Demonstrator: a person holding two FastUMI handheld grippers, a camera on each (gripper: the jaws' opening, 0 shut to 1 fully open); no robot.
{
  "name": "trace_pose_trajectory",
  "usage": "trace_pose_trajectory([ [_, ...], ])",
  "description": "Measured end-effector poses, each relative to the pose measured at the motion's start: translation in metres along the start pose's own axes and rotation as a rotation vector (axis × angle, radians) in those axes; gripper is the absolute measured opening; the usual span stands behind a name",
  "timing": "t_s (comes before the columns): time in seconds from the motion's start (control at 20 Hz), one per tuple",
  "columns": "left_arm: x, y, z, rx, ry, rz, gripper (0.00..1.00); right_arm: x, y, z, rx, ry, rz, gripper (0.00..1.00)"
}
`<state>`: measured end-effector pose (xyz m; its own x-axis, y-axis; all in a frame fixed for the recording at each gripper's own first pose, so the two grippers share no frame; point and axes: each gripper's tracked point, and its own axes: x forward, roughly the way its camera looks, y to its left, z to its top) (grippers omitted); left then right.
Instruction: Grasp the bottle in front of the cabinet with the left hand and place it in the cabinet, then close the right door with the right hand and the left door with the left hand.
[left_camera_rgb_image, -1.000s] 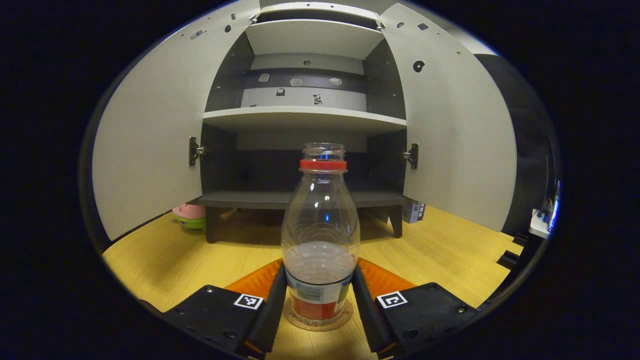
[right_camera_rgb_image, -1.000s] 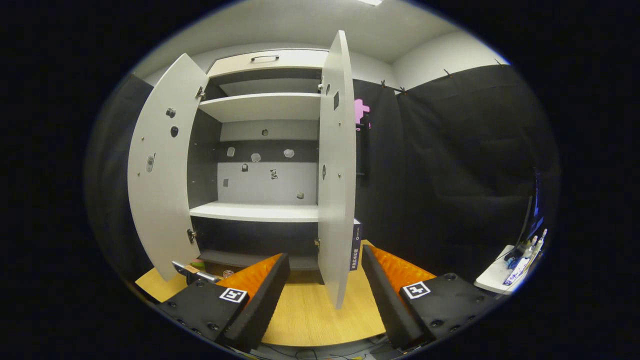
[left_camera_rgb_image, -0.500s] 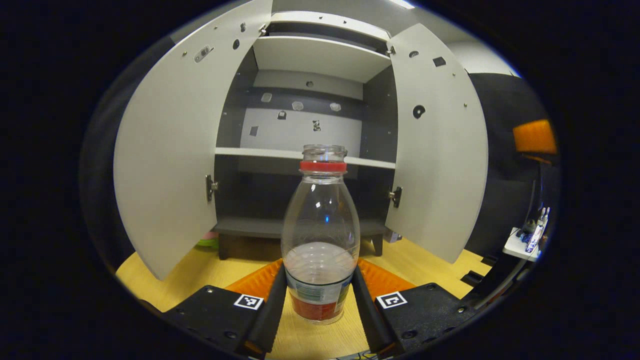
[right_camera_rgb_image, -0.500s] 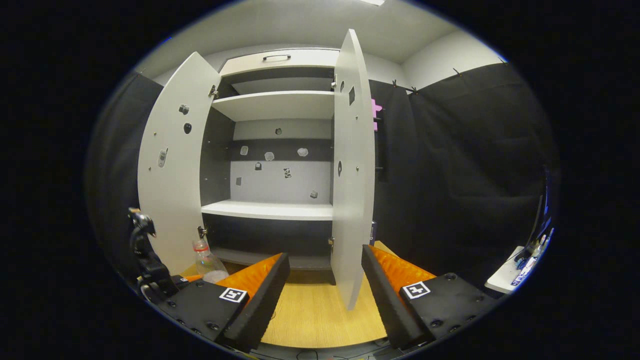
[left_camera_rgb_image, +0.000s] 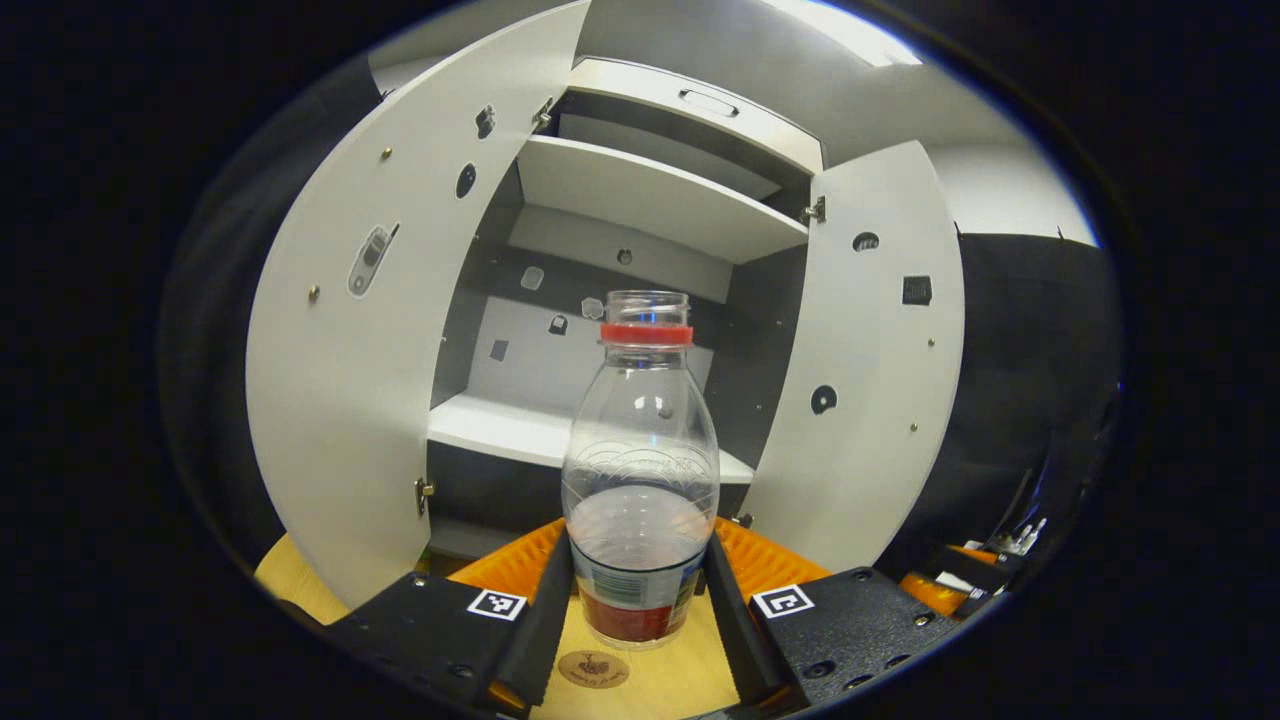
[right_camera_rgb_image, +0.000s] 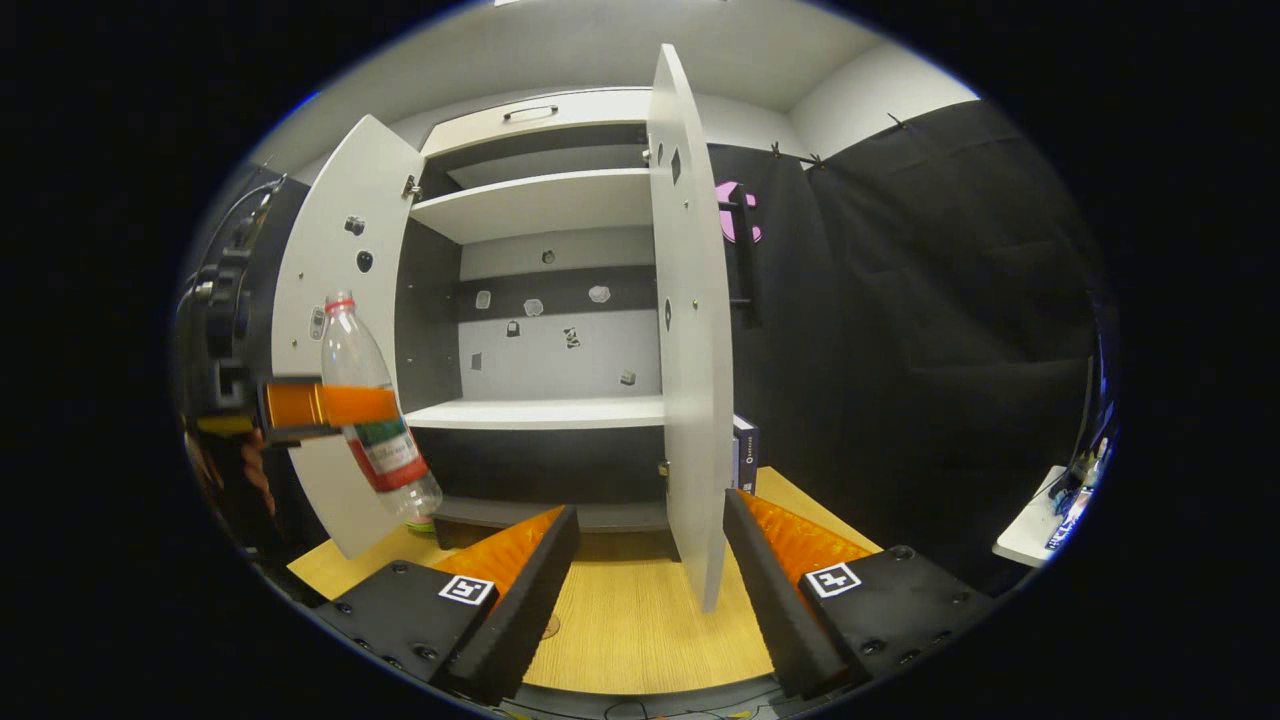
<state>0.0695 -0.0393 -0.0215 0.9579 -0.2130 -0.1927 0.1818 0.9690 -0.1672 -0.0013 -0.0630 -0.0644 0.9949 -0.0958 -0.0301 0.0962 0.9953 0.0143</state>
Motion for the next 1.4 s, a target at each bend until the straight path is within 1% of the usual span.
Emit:
trace_pose_trajectory([
  [0.1, 0.020, -0.007, 0.037, 0.005, -0.049, -0.034, 0.68, -0.001, -0.008, -0.001, 0.017, -0.001, -0.016, 0.97],
  [0.25, 0.053, -0.016, 0.078, 0.055, -0.093, -0.059, 0.68, -0.003, -0.026, 0.002, 0.043, -0.015, -0.061, 0.97],
  [0.4, 0.097, -0.010, 0.094, 0.103, -0.105, -0.029, 0.70, -0.006, -0.058, -0.004, 0.068, -0.007, -0.130, 0.97],
  [0.5, 0.129, -0.007, 0.097, 0.099, -0.088, -0.027, 0.70, -0.005, -0.077, -0.006, 0.090, 0.002, -0.176, 0.97],
  [0.65, 0.180, 0.006, 0.100, 0.108, -0.059, 0.000, 0.70, -0.012, -0.105, -0.004, 0.101, -0.007, -0.251, 0.97],
  [0.8, 0.233, 0.020, 0.092, 0.142, -0.016, 0.031, 0.70, -0.023, -0.128, 0.000, 0.097, -0.018, -0.317, 0.97],
  [1.0, 0.289, 0.029, 0.066, 0.196, 0.038, 0.060, 0.70, -0.027, -0.140, -0.001, 0.106, -0.017, -0.366, 0.97],
  [1.05, 0.299, 0.033, 0.057, 0.205, 0.068, 0.076, 0.70, -0.028, -0.143, -0.002, 0.106, -0.012, -0.373, 0.97],
  [1.15, 0.320, 0.034, 0.039, 0.201, 0.118, 0.079, 0.70, -0.030, -0.151, -0.002, 0.096, -0.008, -0.397, 0.97],
  [1.3, 0.339, 0.045, 0.017, 0.201, 0.182, 0.103, 0.70, -0.030, -0.156, 0.001, 0.093, -0.020, -0.416, 0.97],
  [1.4, 0.346, 0.052, 0.005, 0.178, 0.207, 0.123, 0.71, -0.030, -0.159, -0.002, 0.091, -0.017, -0.426, 0.97],
])
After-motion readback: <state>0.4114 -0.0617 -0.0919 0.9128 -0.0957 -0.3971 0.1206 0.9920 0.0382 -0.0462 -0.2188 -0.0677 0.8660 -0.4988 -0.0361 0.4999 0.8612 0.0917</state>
